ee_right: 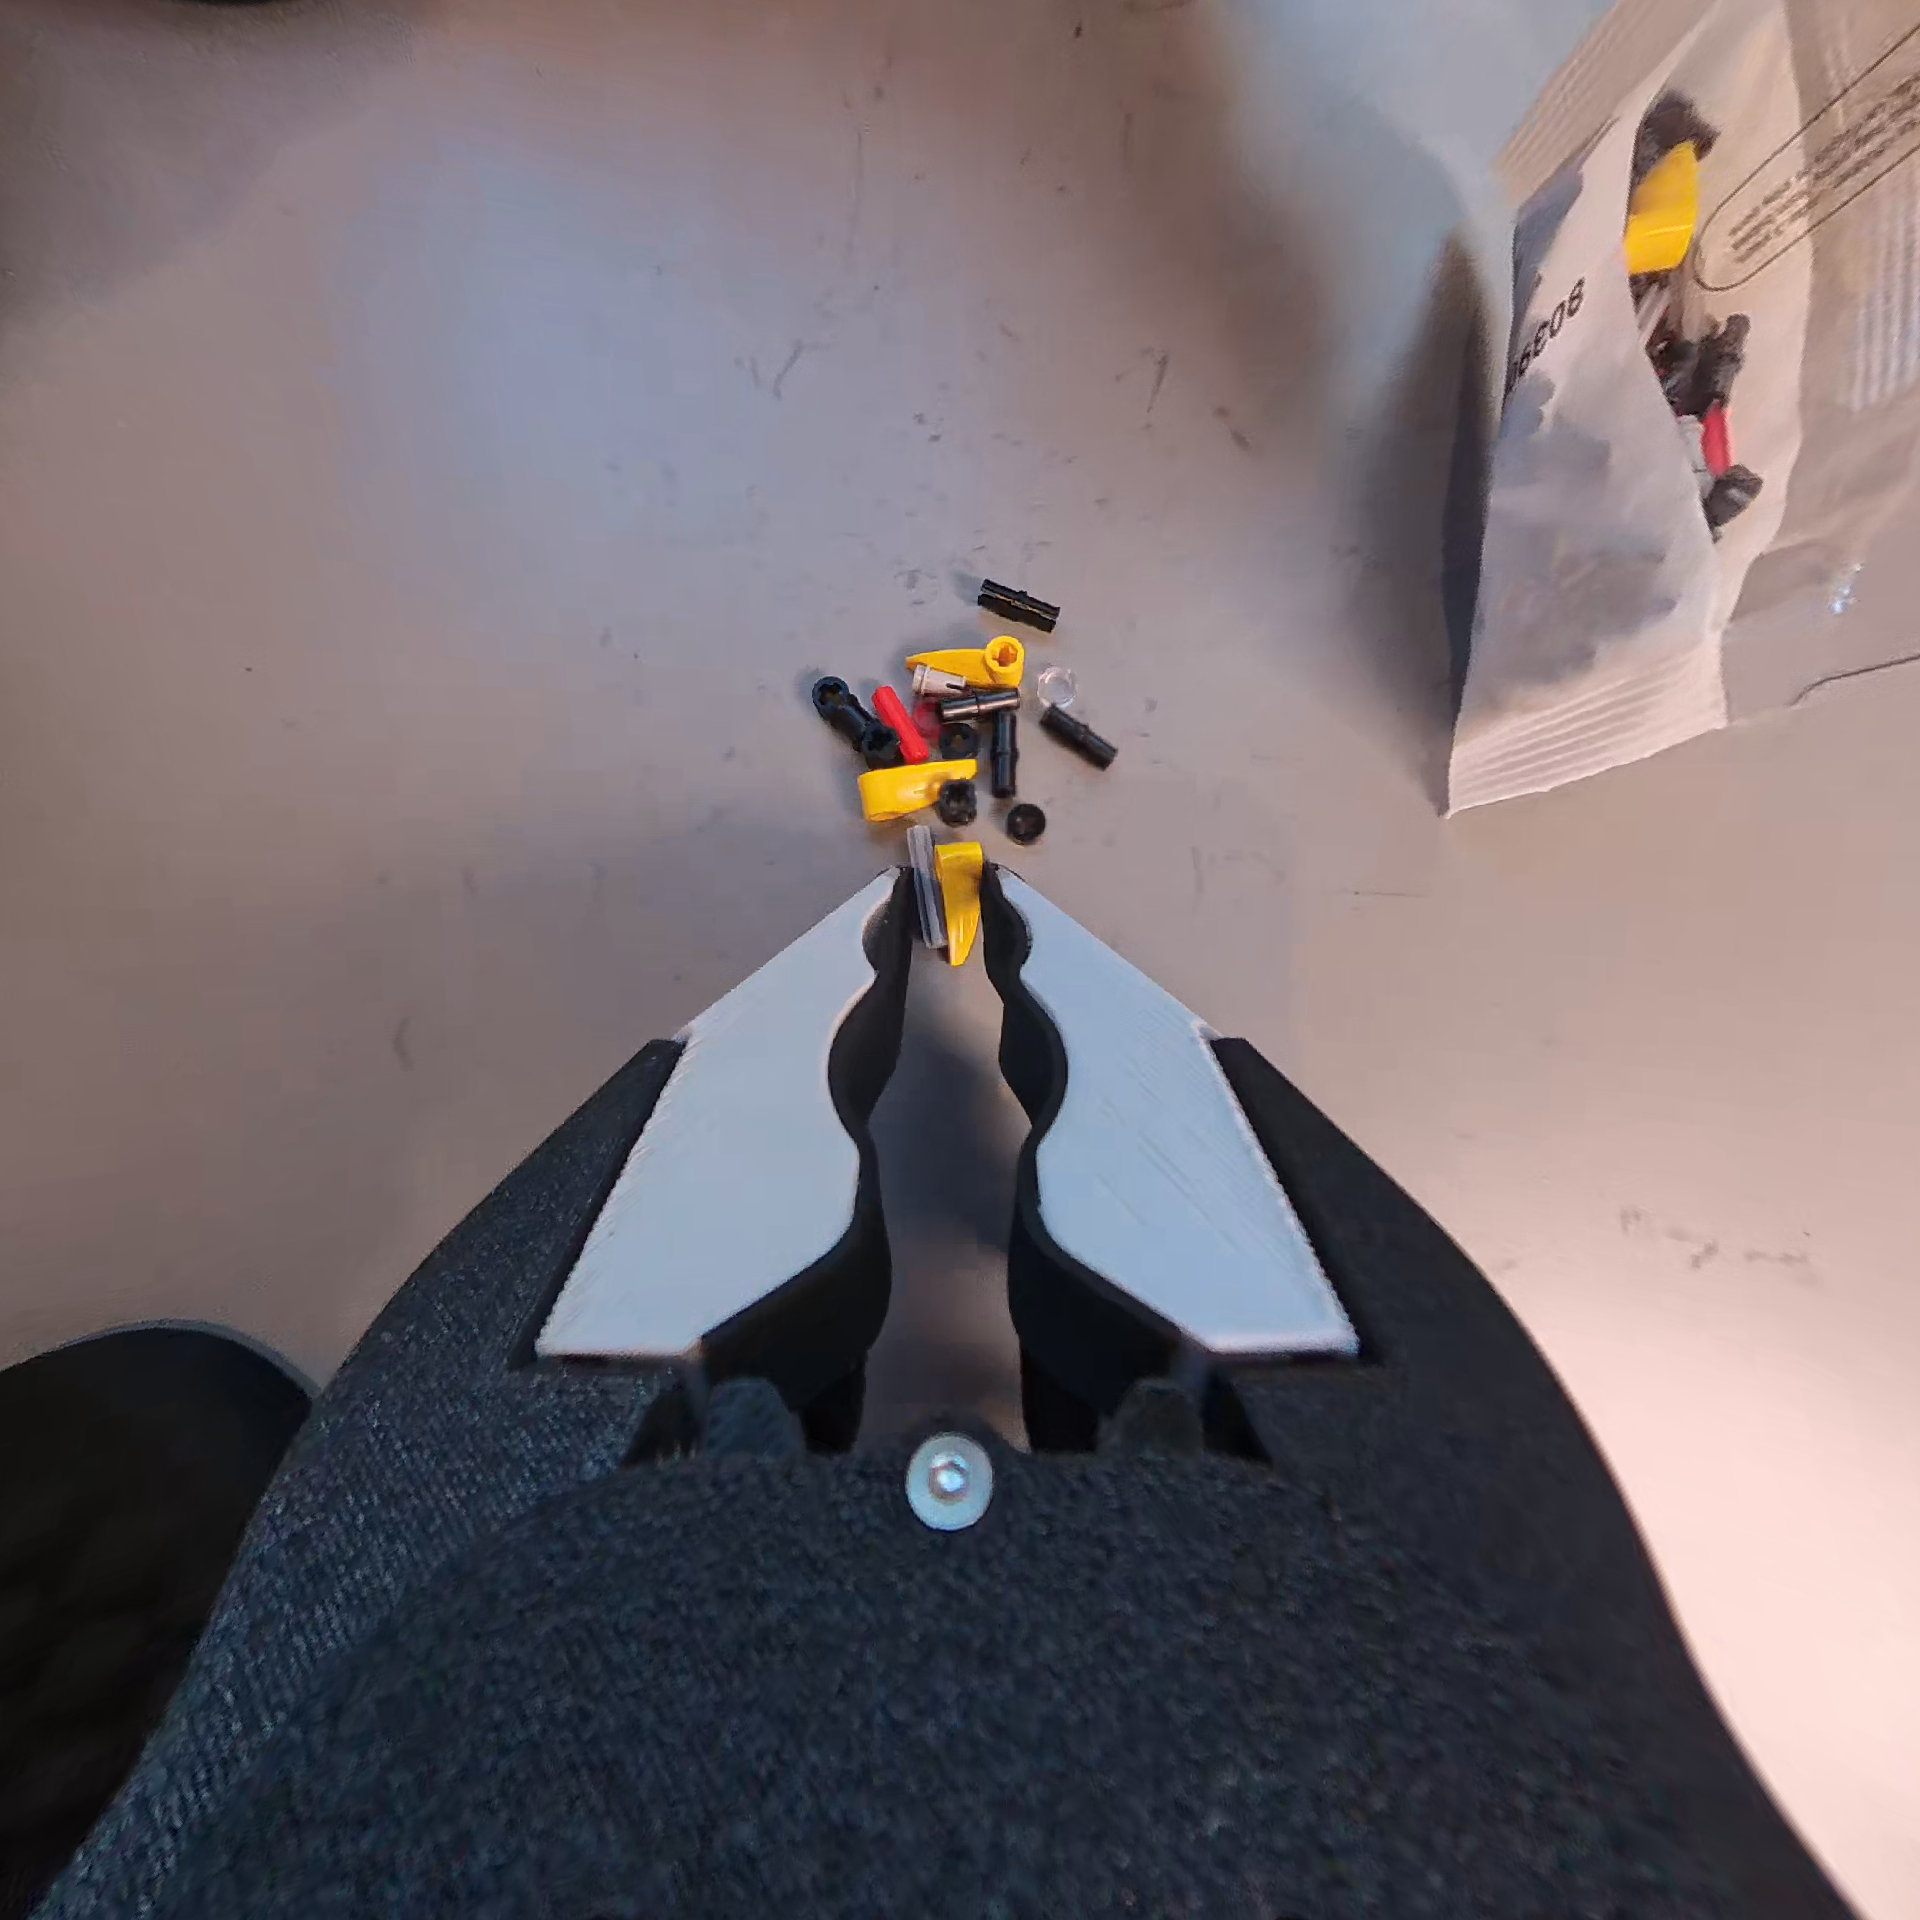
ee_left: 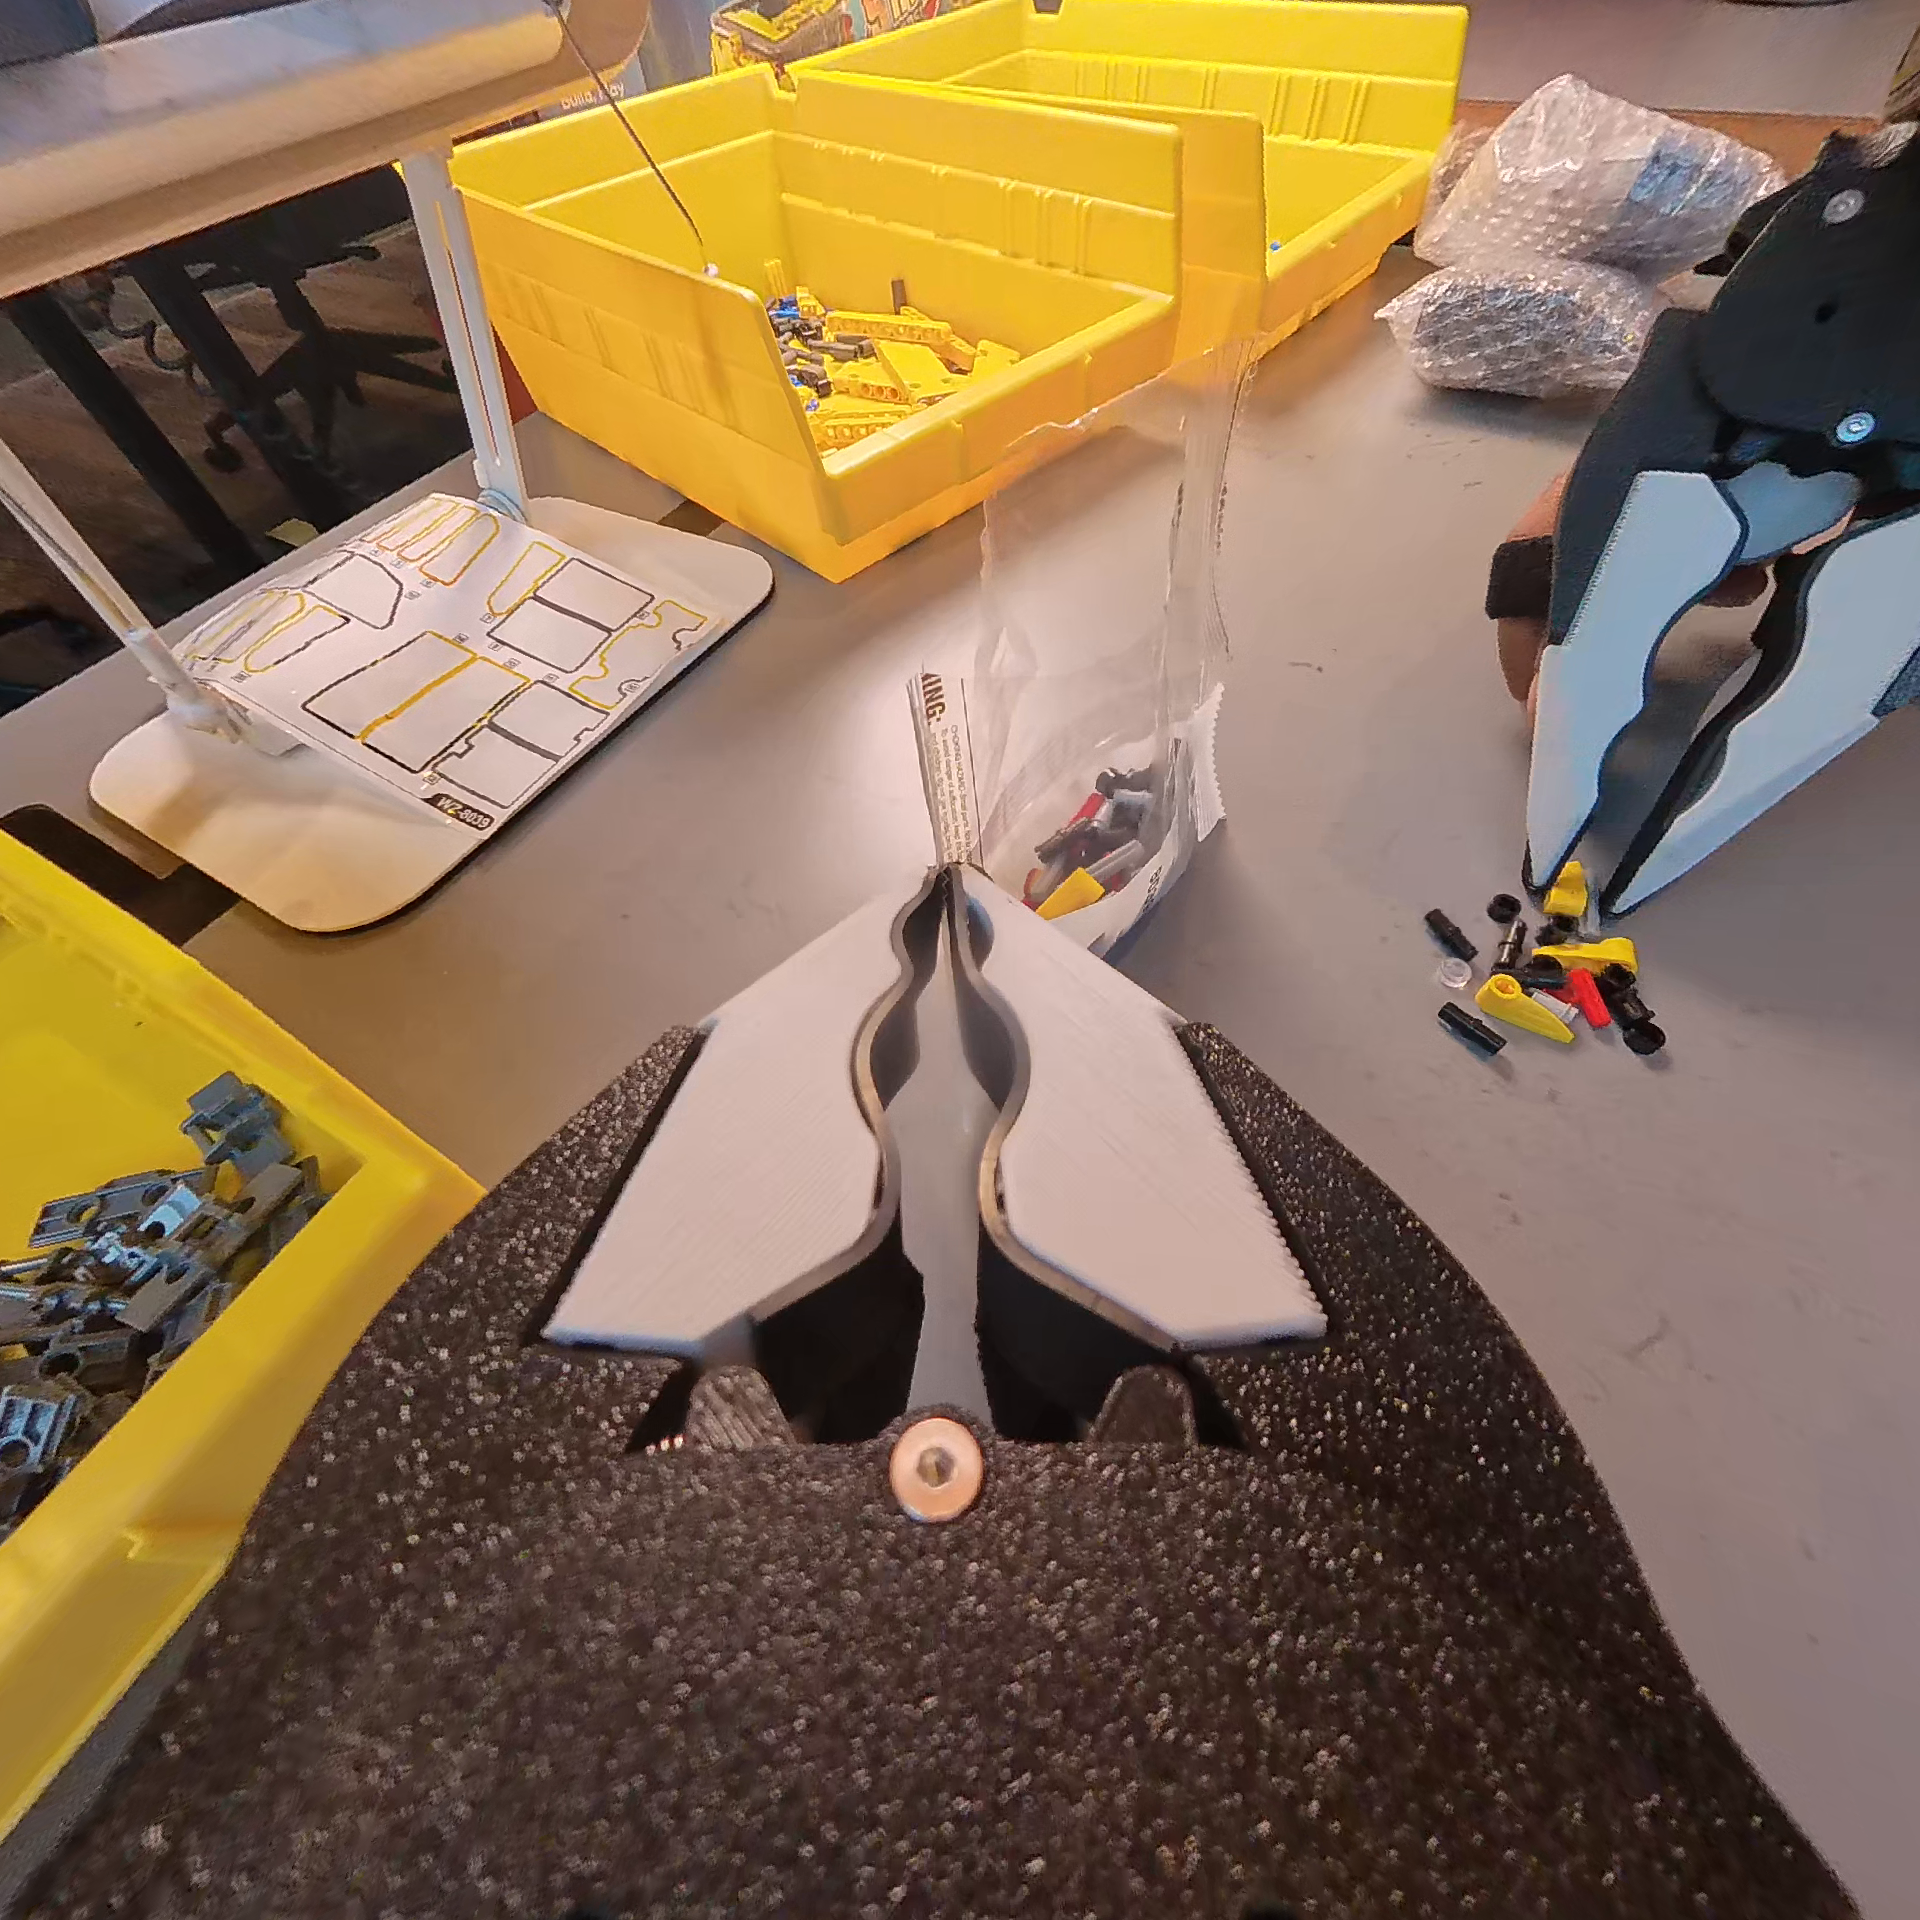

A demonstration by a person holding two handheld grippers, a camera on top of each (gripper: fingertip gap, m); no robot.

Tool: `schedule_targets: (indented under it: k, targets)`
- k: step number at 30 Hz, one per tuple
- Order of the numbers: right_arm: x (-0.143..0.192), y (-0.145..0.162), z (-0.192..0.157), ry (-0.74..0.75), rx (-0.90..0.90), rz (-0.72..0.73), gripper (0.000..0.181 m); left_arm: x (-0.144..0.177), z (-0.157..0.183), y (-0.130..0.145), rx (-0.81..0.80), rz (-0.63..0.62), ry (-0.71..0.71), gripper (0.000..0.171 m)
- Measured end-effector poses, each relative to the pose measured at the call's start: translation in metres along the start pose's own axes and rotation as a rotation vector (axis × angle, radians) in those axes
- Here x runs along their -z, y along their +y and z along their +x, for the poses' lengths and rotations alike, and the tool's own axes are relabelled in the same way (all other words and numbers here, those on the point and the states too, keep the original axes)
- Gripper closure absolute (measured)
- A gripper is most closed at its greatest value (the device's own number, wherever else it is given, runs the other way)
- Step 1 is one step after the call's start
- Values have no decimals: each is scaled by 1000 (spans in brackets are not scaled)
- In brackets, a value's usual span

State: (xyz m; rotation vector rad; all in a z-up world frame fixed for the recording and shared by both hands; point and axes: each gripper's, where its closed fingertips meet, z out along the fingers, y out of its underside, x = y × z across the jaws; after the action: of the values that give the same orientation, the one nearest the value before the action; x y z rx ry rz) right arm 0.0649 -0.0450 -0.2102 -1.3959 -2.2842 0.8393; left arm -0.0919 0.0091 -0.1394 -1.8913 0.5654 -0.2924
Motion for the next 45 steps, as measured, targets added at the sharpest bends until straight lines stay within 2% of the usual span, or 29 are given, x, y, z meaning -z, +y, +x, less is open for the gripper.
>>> schedule_targets:
  k: [3,7,11,15,17,19,21,25,28,30,32,37,41,43,45]
  targets:
    - [4,-1,1,14,9,7,174,1,-1,-1,0,4,-3,171]
    - [28,-21,9,41,4,86,174,1,0,-3,-2,7,-2,171]
    - [60,-67,23,84,48,222,174,1,1,-2,-4,6,4,171]
    - [92,-136,64,265,86,387,174,1,4,-5,-12,14,11,171]
    - [91,-153,85,353,103,367,173,2,4,-5,-17,16,9,171]
    - [79,-156,102,404,113,319,173,3,4,-6,-16,20,9,171]
    - [69,-149,113,421,93,274,167,4,3,-7,-15,23,7,171]
    - [77,-148,97,399,82,363,163,5,-1,-7,-12,25,-4,171]
    - [85,-130,80,398,97,364,163,5,-2,-7,-5,26,-8,171]
    - [86,-110,77,406,68,326,163,5,-3,-6,-4,26,-11,171]
    - [78,-90,61,321,33,282,163,5,-3,-6,-4,26,-14,171]
    - [25,-26,12,93,12,38,162,4,-3,-5,-6,20,-17,171]
    - [2,1,-5,21,4,-76,167,4,-3,-4,-8,16,-18,171]
    - [0,1,-5,15,-10,-73,177,4,-3,-4,-8,16,-18,171]
    - [1,2,-6,2,-10,-88,178,4,-3,-3,-6,15,-17,171]
